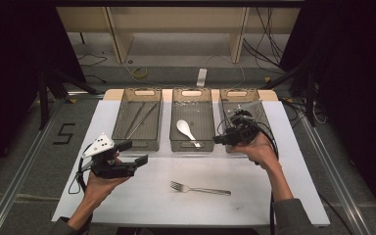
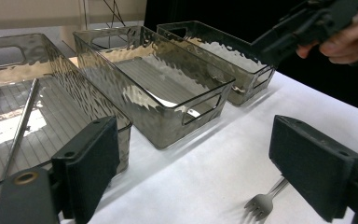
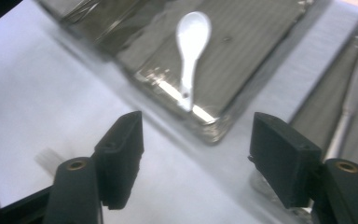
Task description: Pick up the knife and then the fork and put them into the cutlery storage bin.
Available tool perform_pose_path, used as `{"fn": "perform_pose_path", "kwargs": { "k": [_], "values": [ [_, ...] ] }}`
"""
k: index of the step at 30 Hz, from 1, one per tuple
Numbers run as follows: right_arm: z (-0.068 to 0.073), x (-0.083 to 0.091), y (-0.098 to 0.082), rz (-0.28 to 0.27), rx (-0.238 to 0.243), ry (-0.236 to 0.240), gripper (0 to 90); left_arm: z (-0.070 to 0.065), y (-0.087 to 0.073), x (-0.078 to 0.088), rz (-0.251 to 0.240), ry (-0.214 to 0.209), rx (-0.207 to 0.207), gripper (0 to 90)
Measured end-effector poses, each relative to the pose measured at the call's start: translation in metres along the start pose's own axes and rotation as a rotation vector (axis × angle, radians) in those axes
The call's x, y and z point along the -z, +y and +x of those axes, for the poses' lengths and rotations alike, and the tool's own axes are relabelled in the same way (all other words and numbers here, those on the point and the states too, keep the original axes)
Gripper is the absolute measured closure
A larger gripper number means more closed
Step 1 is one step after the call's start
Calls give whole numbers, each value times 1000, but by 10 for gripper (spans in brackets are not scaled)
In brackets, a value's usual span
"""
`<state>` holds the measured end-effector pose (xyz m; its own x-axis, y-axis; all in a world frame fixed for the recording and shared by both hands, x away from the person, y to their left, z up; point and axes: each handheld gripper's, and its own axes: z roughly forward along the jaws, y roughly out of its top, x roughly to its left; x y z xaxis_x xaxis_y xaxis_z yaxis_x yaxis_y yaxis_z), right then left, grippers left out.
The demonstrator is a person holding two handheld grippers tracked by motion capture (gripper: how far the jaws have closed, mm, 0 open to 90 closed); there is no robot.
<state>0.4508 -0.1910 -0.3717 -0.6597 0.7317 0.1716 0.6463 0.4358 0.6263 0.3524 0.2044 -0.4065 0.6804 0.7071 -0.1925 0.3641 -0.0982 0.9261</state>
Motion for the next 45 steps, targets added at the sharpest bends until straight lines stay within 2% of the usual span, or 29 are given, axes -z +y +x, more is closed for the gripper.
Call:
{"fn": "perform_pose_path", "kwargs": {
  "k": [6,9,11,19,24,35,45],
  "values": [
    [28,-5,-9,31,68,42,344,0,0,-1,6,-2,-5,156],
    [39,-11,-11,63,109,54,337,-1,0,0,0,-5,-2,156],
    [46,-14,-13,76,120,74,337,0,0,0,3,-3,-3,156],
    [67,-24,-22,146,199,102,331,-1,0,0,2,-4,-8,156],
    [79,-25,-27,163,230,98,322,-1,0,0,1,-5,-9,156],
    [92,-37,-34,226,276,64,319,-1,0,1,1,-7,-12,156],
    [92,-46,-41,265,282,59,351,-1,0,1,4,-8,-12,156]
  ]
}}
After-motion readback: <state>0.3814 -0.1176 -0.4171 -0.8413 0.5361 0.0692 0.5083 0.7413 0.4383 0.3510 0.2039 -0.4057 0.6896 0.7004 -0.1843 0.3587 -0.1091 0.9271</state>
